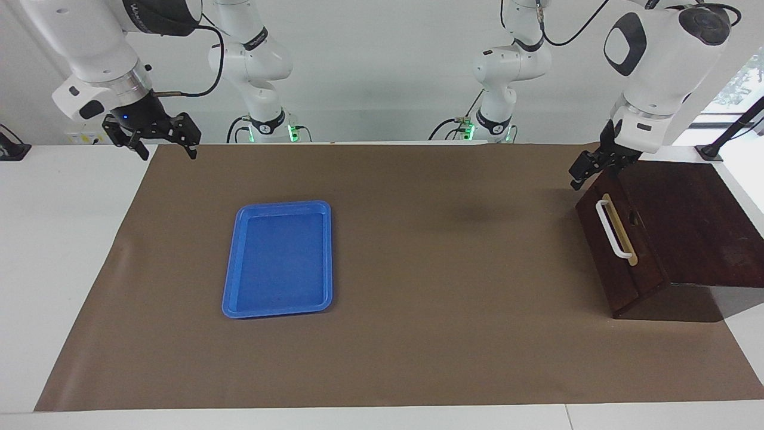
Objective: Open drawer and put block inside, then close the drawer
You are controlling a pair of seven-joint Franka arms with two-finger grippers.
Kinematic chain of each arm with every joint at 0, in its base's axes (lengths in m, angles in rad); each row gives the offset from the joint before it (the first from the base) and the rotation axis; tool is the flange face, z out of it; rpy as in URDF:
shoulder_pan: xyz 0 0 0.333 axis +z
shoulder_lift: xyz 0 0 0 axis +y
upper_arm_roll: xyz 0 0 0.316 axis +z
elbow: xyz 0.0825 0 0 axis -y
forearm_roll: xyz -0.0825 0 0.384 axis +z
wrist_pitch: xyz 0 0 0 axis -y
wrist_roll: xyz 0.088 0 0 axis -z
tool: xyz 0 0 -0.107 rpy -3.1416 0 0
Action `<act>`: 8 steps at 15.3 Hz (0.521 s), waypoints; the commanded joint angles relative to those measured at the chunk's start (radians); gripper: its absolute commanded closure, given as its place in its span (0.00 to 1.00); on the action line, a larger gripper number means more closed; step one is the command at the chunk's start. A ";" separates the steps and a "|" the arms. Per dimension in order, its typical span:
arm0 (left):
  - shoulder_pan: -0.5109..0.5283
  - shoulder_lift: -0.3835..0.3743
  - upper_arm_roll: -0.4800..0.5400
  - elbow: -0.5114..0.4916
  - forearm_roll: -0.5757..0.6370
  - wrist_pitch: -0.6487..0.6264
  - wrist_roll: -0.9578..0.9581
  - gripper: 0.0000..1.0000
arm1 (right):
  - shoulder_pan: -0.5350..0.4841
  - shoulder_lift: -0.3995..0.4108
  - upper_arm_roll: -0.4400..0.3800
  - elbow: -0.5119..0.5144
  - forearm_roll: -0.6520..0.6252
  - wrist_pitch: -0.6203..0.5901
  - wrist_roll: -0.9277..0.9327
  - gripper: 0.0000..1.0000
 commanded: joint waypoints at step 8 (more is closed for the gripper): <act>0.061 -0.004 0.020 0.055 0.001 -0.097 0.303 0.00 | -0.017 0.002 0.011 0.008 -0.008 -0.015 0.002 0.00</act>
